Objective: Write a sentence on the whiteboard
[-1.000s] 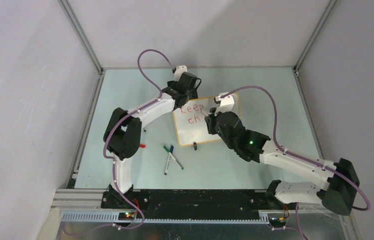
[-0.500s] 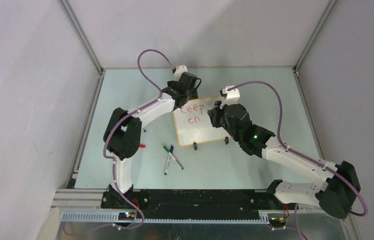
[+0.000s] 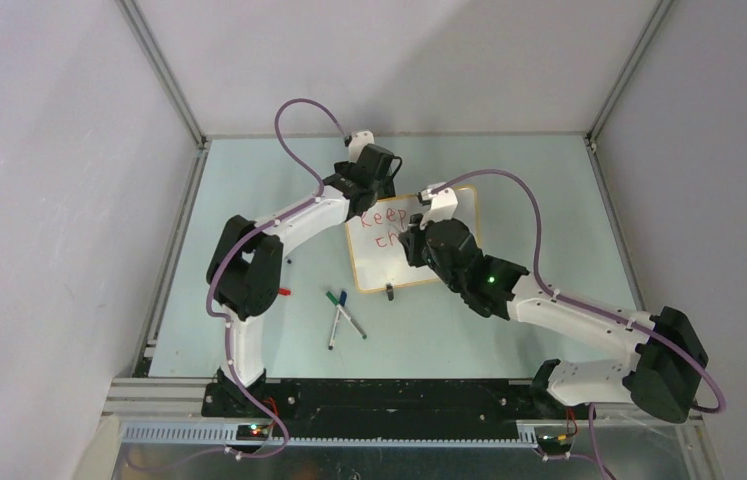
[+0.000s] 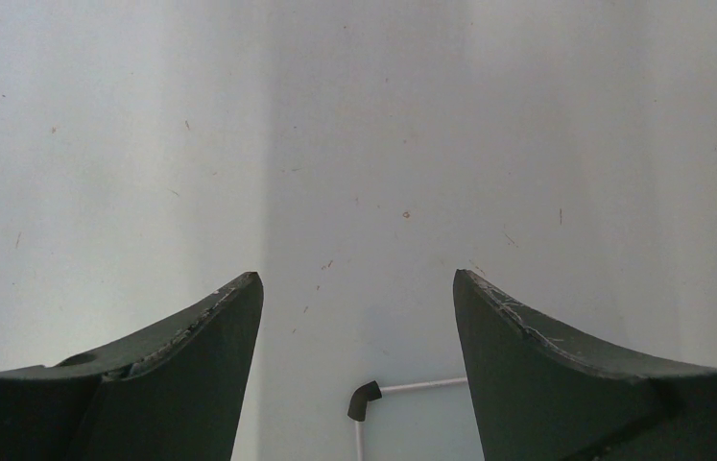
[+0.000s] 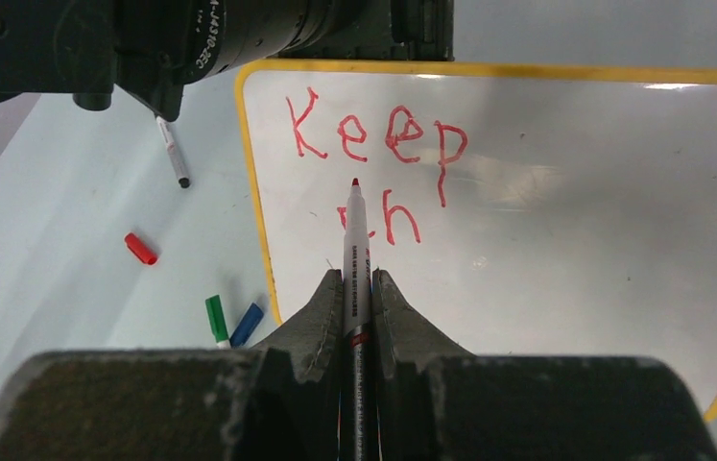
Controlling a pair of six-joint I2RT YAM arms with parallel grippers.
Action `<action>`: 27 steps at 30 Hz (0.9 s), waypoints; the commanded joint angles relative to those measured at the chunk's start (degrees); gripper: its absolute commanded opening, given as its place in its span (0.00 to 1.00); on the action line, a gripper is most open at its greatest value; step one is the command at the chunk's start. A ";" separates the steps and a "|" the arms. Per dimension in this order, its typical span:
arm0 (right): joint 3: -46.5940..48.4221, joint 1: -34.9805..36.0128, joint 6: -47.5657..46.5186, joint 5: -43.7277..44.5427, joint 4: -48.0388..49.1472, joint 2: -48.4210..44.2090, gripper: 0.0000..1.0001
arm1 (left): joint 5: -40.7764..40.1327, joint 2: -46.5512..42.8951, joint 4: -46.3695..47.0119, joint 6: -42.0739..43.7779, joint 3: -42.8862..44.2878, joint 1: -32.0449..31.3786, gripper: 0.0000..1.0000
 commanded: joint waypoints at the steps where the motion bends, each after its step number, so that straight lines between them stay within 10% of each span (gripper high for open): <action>1: -0.21 0.48 -0.45 5.22 2.64 -0.46 0.00 | -1.00 -0.47 -0.10 0.15 1.83 -0.69 0.79; 27: -4.94 1.26 -1.01 9.21 6.04 -7.21 0.00 | -4.51 -4.23 -2.37 1.77 3.76 2.73 0.89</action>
